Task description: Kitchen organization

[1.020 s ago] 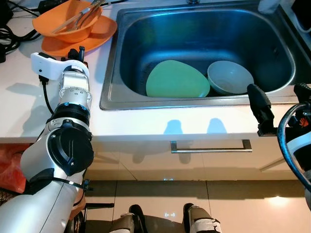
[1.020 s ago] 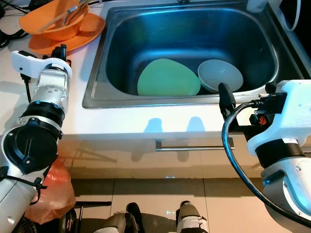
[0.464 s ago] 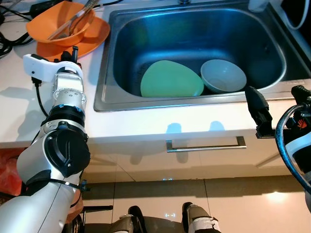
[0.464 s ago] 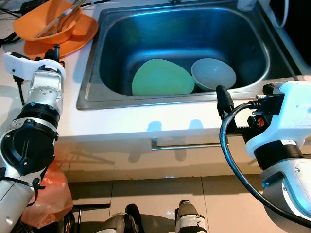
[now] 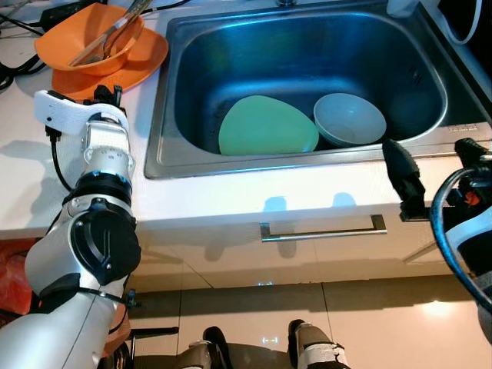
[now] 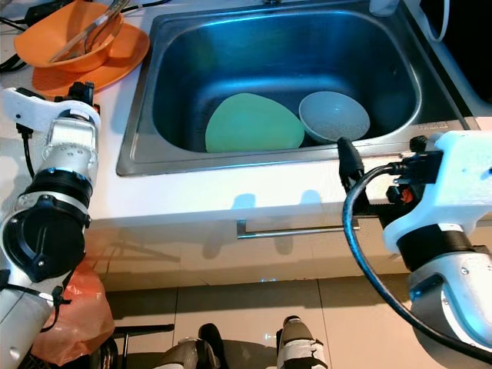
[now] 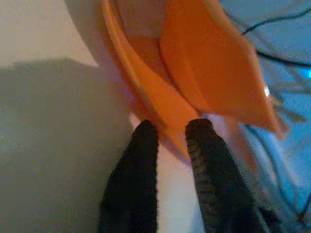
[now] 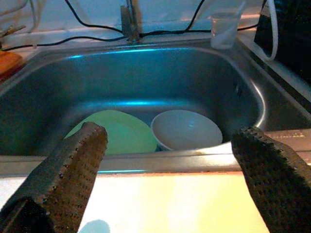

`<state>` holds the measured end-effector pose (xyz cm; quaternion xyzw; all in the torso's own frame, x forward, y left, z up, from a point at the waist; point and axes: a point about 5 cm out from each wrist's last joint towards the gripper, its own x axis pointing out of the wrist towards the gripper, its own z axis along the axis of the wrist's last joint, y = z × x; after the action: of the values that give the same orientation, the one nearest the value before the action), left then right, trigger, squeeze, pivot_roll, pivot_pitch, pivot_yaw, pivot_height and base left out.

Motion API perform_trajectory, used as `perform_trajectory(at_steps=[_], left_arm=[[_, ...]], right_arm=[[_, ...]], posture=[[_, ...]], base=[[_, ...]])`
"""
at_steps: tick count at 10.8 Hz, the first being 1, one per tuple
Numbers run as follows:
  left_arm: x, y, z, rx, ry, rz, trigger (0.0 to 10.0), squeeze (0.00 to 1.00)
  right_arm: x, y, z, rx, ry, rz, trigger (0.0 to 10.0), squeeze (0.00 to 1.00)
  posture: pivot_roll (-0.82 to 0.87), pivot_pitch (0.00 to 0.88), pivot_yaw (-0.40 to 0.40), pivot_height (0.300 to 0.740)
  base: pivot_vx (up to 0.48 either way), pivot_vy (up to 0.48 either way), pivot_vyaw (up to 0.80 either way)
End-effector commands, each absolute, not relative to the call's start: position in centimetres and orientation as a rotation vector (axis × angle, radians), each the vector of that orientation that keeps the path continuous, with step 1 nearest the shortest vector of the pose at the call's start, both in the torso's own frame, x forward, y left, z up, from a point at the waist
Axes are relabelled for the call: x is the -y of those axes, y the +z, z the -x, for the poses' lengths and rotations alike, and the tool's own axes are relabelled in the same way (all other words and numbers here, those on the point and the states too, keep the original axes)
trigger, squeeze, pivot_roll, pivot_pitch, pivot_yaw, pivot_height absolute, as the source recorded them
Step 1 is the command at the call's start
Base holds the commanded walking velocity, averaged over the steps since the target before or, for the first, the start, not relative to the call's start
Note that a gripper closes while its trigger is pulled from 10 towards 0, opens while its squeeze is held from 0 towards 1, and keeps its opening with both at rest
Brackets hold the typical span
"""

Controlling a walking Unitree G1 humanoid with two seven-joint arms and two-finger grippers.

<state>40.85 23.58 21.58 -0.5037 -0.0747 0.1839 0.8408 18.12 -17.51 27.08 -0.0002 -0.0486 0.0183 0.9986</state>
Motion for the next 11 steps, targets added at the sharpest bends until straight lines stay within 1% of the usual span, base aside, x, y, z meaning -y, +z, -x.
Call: perform_trajectory(at_steps=[1,2,8,9,11], left_arm=[[-22.1,14.7,-39.4,-0.113,0.488,1.095,10.0,1.0],[-22.6,14.6,-39.2,-0.117,0.497,1.037,10.0,1.0],[-23.1,15.0,-39.2,-0.131,0.517,0.96,10.0,1.0],[-23.2,15.3,-39.3,-0.123,0.51,0.926,10.0,1.0],[-23.4,16.2,-39.6,-0.116,0.483,0.802,10.0,1.0]], right_arm=[[17.2,27.3,-17.7,0.116,0.048,0.006,10.0,0.36],[17.2,27.3,-17.7,0.117,0.046,0.006,10.0,0.36],[17.1,27.1,-17.7,0.121,0.046,0.007,10.0,0.36],[17.1,27.1,-17.7,0.122,0.046,0.008,10.0,0.36],[17.0,27.0,-17.8,0.126,0.044,0.006,10.0,0.36]], posture=[[-0.5,0.274,0.061,0.74],[-0.5,0.272,0.063,0.74],[-0.49,0.261,0.07,0.74],[-0.49,0.259,0.072,0.74],[-0.49,0.259,0.077,0.74]], base=[[0.0,0.0,0.0],[0.0,0.0,0.0],[0.0,0.0,0.0],[0.0,0.0,0.0],[0.0,0.0,0.0]])
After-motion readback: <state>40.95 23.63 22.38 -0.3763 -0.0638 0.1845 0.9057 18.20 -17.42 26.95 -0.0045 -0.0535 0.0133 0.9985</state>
